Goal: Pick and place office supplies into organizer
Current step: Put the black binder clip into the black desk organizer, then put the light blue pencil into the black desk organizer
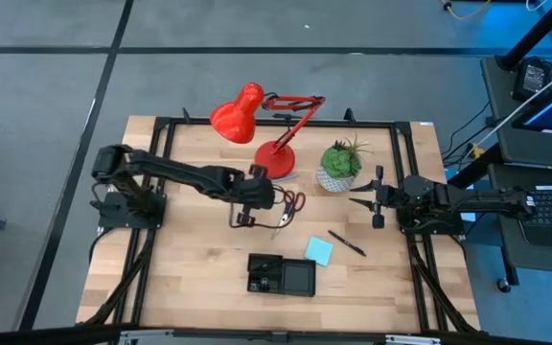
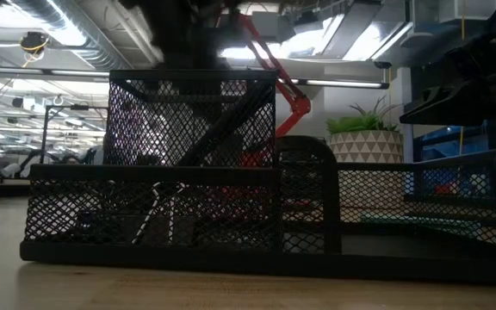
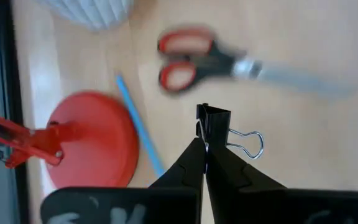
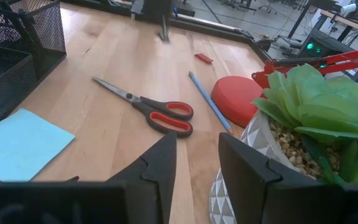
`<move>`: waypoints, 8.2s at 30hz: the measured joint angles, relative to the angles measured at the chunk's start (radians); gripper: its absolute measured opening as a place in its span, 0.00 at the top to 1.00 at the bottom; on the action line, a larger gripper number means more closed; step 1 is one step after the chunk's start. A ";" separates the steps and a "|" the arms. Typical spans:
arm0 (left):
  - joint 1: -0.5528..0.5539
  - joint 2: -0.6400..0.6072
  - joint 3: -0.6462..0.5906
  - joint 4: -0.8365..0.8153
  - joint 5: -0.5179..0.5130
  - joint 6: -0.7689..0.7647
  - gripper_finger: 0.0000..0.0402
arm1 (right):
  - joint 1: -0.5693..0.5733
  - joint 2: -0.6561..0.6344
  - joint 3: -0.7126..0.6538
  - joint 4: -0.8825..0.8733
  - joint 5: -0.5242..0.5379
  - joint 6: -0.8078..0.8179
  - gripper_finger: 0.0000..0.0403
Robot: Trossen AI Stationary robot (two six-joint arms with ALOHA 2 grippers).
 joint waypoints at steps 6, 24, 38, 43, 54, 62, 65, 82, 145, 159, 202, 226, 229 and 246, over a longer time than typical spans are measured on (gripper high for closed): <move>-0.077 -0.126 0.000 0.056 0.163 -0.226 0.99 | 0.000 0.000 0.000 0.000 0.000 0.002 0.70; -0.440 -0.020 0.001 0.320 0.135 -0.428 0.99 | 0.000 0.000 0.000 -0.001 -0.001 0.060 0.70; -0.483 0.148 0.001 0.338 0.130 -0.628 0.99 | 0.000 0.000 0.000 -0.001 -0.001 0.082 0.70; -0.473 0.168 0.001 0.336 0.136 -0.691 0.99 | 0.000 0.000 0.000 -0.001 -0.001 0.082 0.70; -0.469 0.197 0.003 0.310 0.130 -0.725 0.99 | 0.000 0.000 0.000 -0.001 -0.001 0.081 0.70; -0.469 0.196 0.002 0.313 0.129 -0.725 0.99 | 0.000 0.000 0.000 -0.001 -0.001 0.082 0.70; -0.469 0.196 0.002 0.314 0.124 -0.725 0.99 | 0.000 0.000 0.000 -0.001 -0.001 0.082 0.70; -0.467 0.202 -0.002 0.307 0.093 -0.786 0.99 | 0.000 0.000 0.000 -0.001 -0.002 0.082 0.70; -0.408 0.174 0.299 -0.100 0.036 -0.486 0.85 | 0.000 0.000 0.000 -0.002 -0.002 0.081 0.70; -0.225 0.174 0.309 -0.310 -0.126 -0.378 0.85 | 0.000 0.000 0.000 -0.002 -0.002 0.078 0.70; 0.270 -0.204 -0.828 1.193 0.131 -0.270 0.67 | 0.000 0.024 0.000 0.001 -0.009 0.104 0.70; 0.265 0.184 -0.822 1.434 0.049 -0.363 0.55 | 0.000 0.024 0.000 0.004 0.054 0.136 0.70; 0.265 0.198 -0.821 1.435 0.047 -0.392 0.55 | 0.000 0.024 0.000 0.006 0.054 0.136 0.70; 0.264 0.203 -0.822 1.432 0.058 -0.400 0.69 | 0.000 0.024 0.000 0.007 0.054 0.131 0.70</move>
